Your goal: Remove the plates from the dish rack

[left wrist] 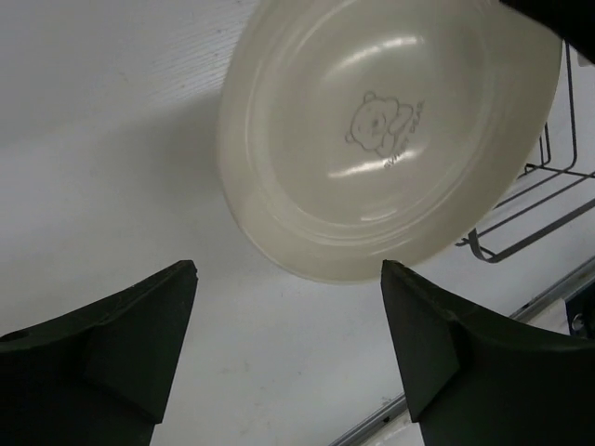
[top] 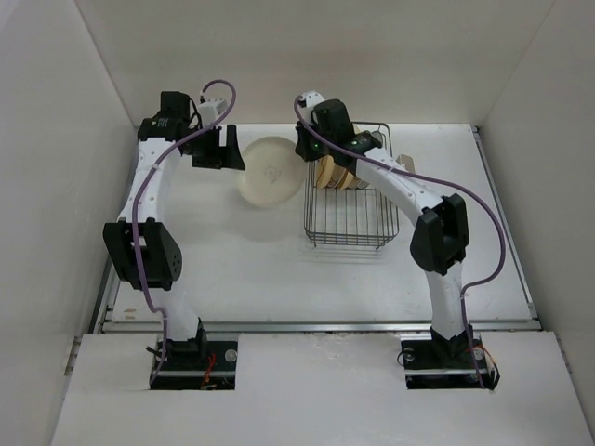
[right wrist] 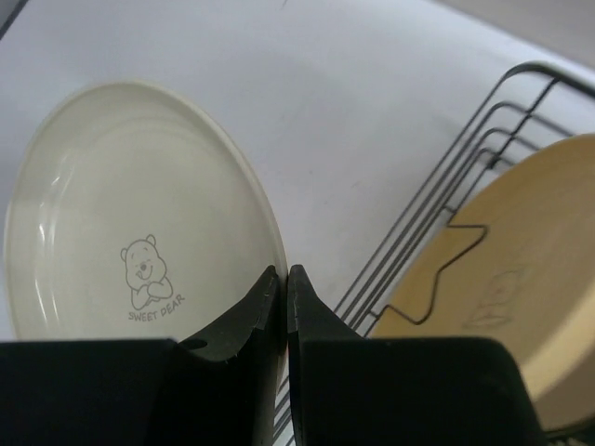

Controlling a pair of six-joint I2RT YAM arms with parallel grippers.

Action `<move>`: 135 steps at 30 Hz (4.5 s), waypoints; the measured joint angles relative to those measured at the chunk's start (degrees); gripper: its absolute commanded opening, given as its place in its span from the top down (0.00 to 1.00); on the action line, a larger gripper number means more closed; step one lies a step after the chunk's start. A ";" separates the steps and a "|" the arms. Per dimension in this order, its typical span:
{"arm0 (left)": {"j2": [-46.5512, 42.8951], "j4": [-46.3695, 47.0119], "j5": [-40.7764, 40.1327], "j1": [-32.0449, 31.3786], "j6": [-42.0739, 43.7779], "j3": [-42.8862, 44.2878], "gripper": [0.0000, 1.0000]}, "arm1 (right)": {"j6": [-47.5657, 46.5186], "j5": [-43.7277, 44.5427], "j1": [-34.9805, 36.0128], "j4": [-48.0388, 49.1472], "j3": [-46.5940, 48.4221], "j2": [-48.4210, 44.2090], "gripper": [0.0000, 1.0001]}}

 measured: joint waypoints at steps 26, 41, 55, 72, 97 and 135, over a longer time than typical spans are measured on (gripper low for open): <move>5.09 -1.36 -4.92 3.43 -3.26 -3.82 1.00 | 3.80 -15.08 -0.79 2.12 -0.44 1.86 0.22; 21.59 1.05 -8.94 8.61 -4.50 -3.93 1.00 | 12.94 15.06 -12.04 -7.04 0.31 -11.13 0.24; 22.67 5.44 -9.94 15.93 -7.39 -3.32 0.79 | 18.49 7.37 -21.94 -11.21 -12.48 -11.89 0.37; 22.01 1.49 -12.70 15.10 -6.36 -2.21 0.18 | 16.31 9.64 -21.88 -13.60 -11.43 -4.31 1.00; 3.58 -7.96 -26.10 15.10 -0.44 3.58 0.09 | 4.81 43.41 -10.43 -19.26 4.37 -15.13 1.00; -8.87 -7.87 -26.08 22.71 -2.89 -11.58 0.08 | 0.59 -21.24 12.57 -17.92 -2.75 10.29 0.09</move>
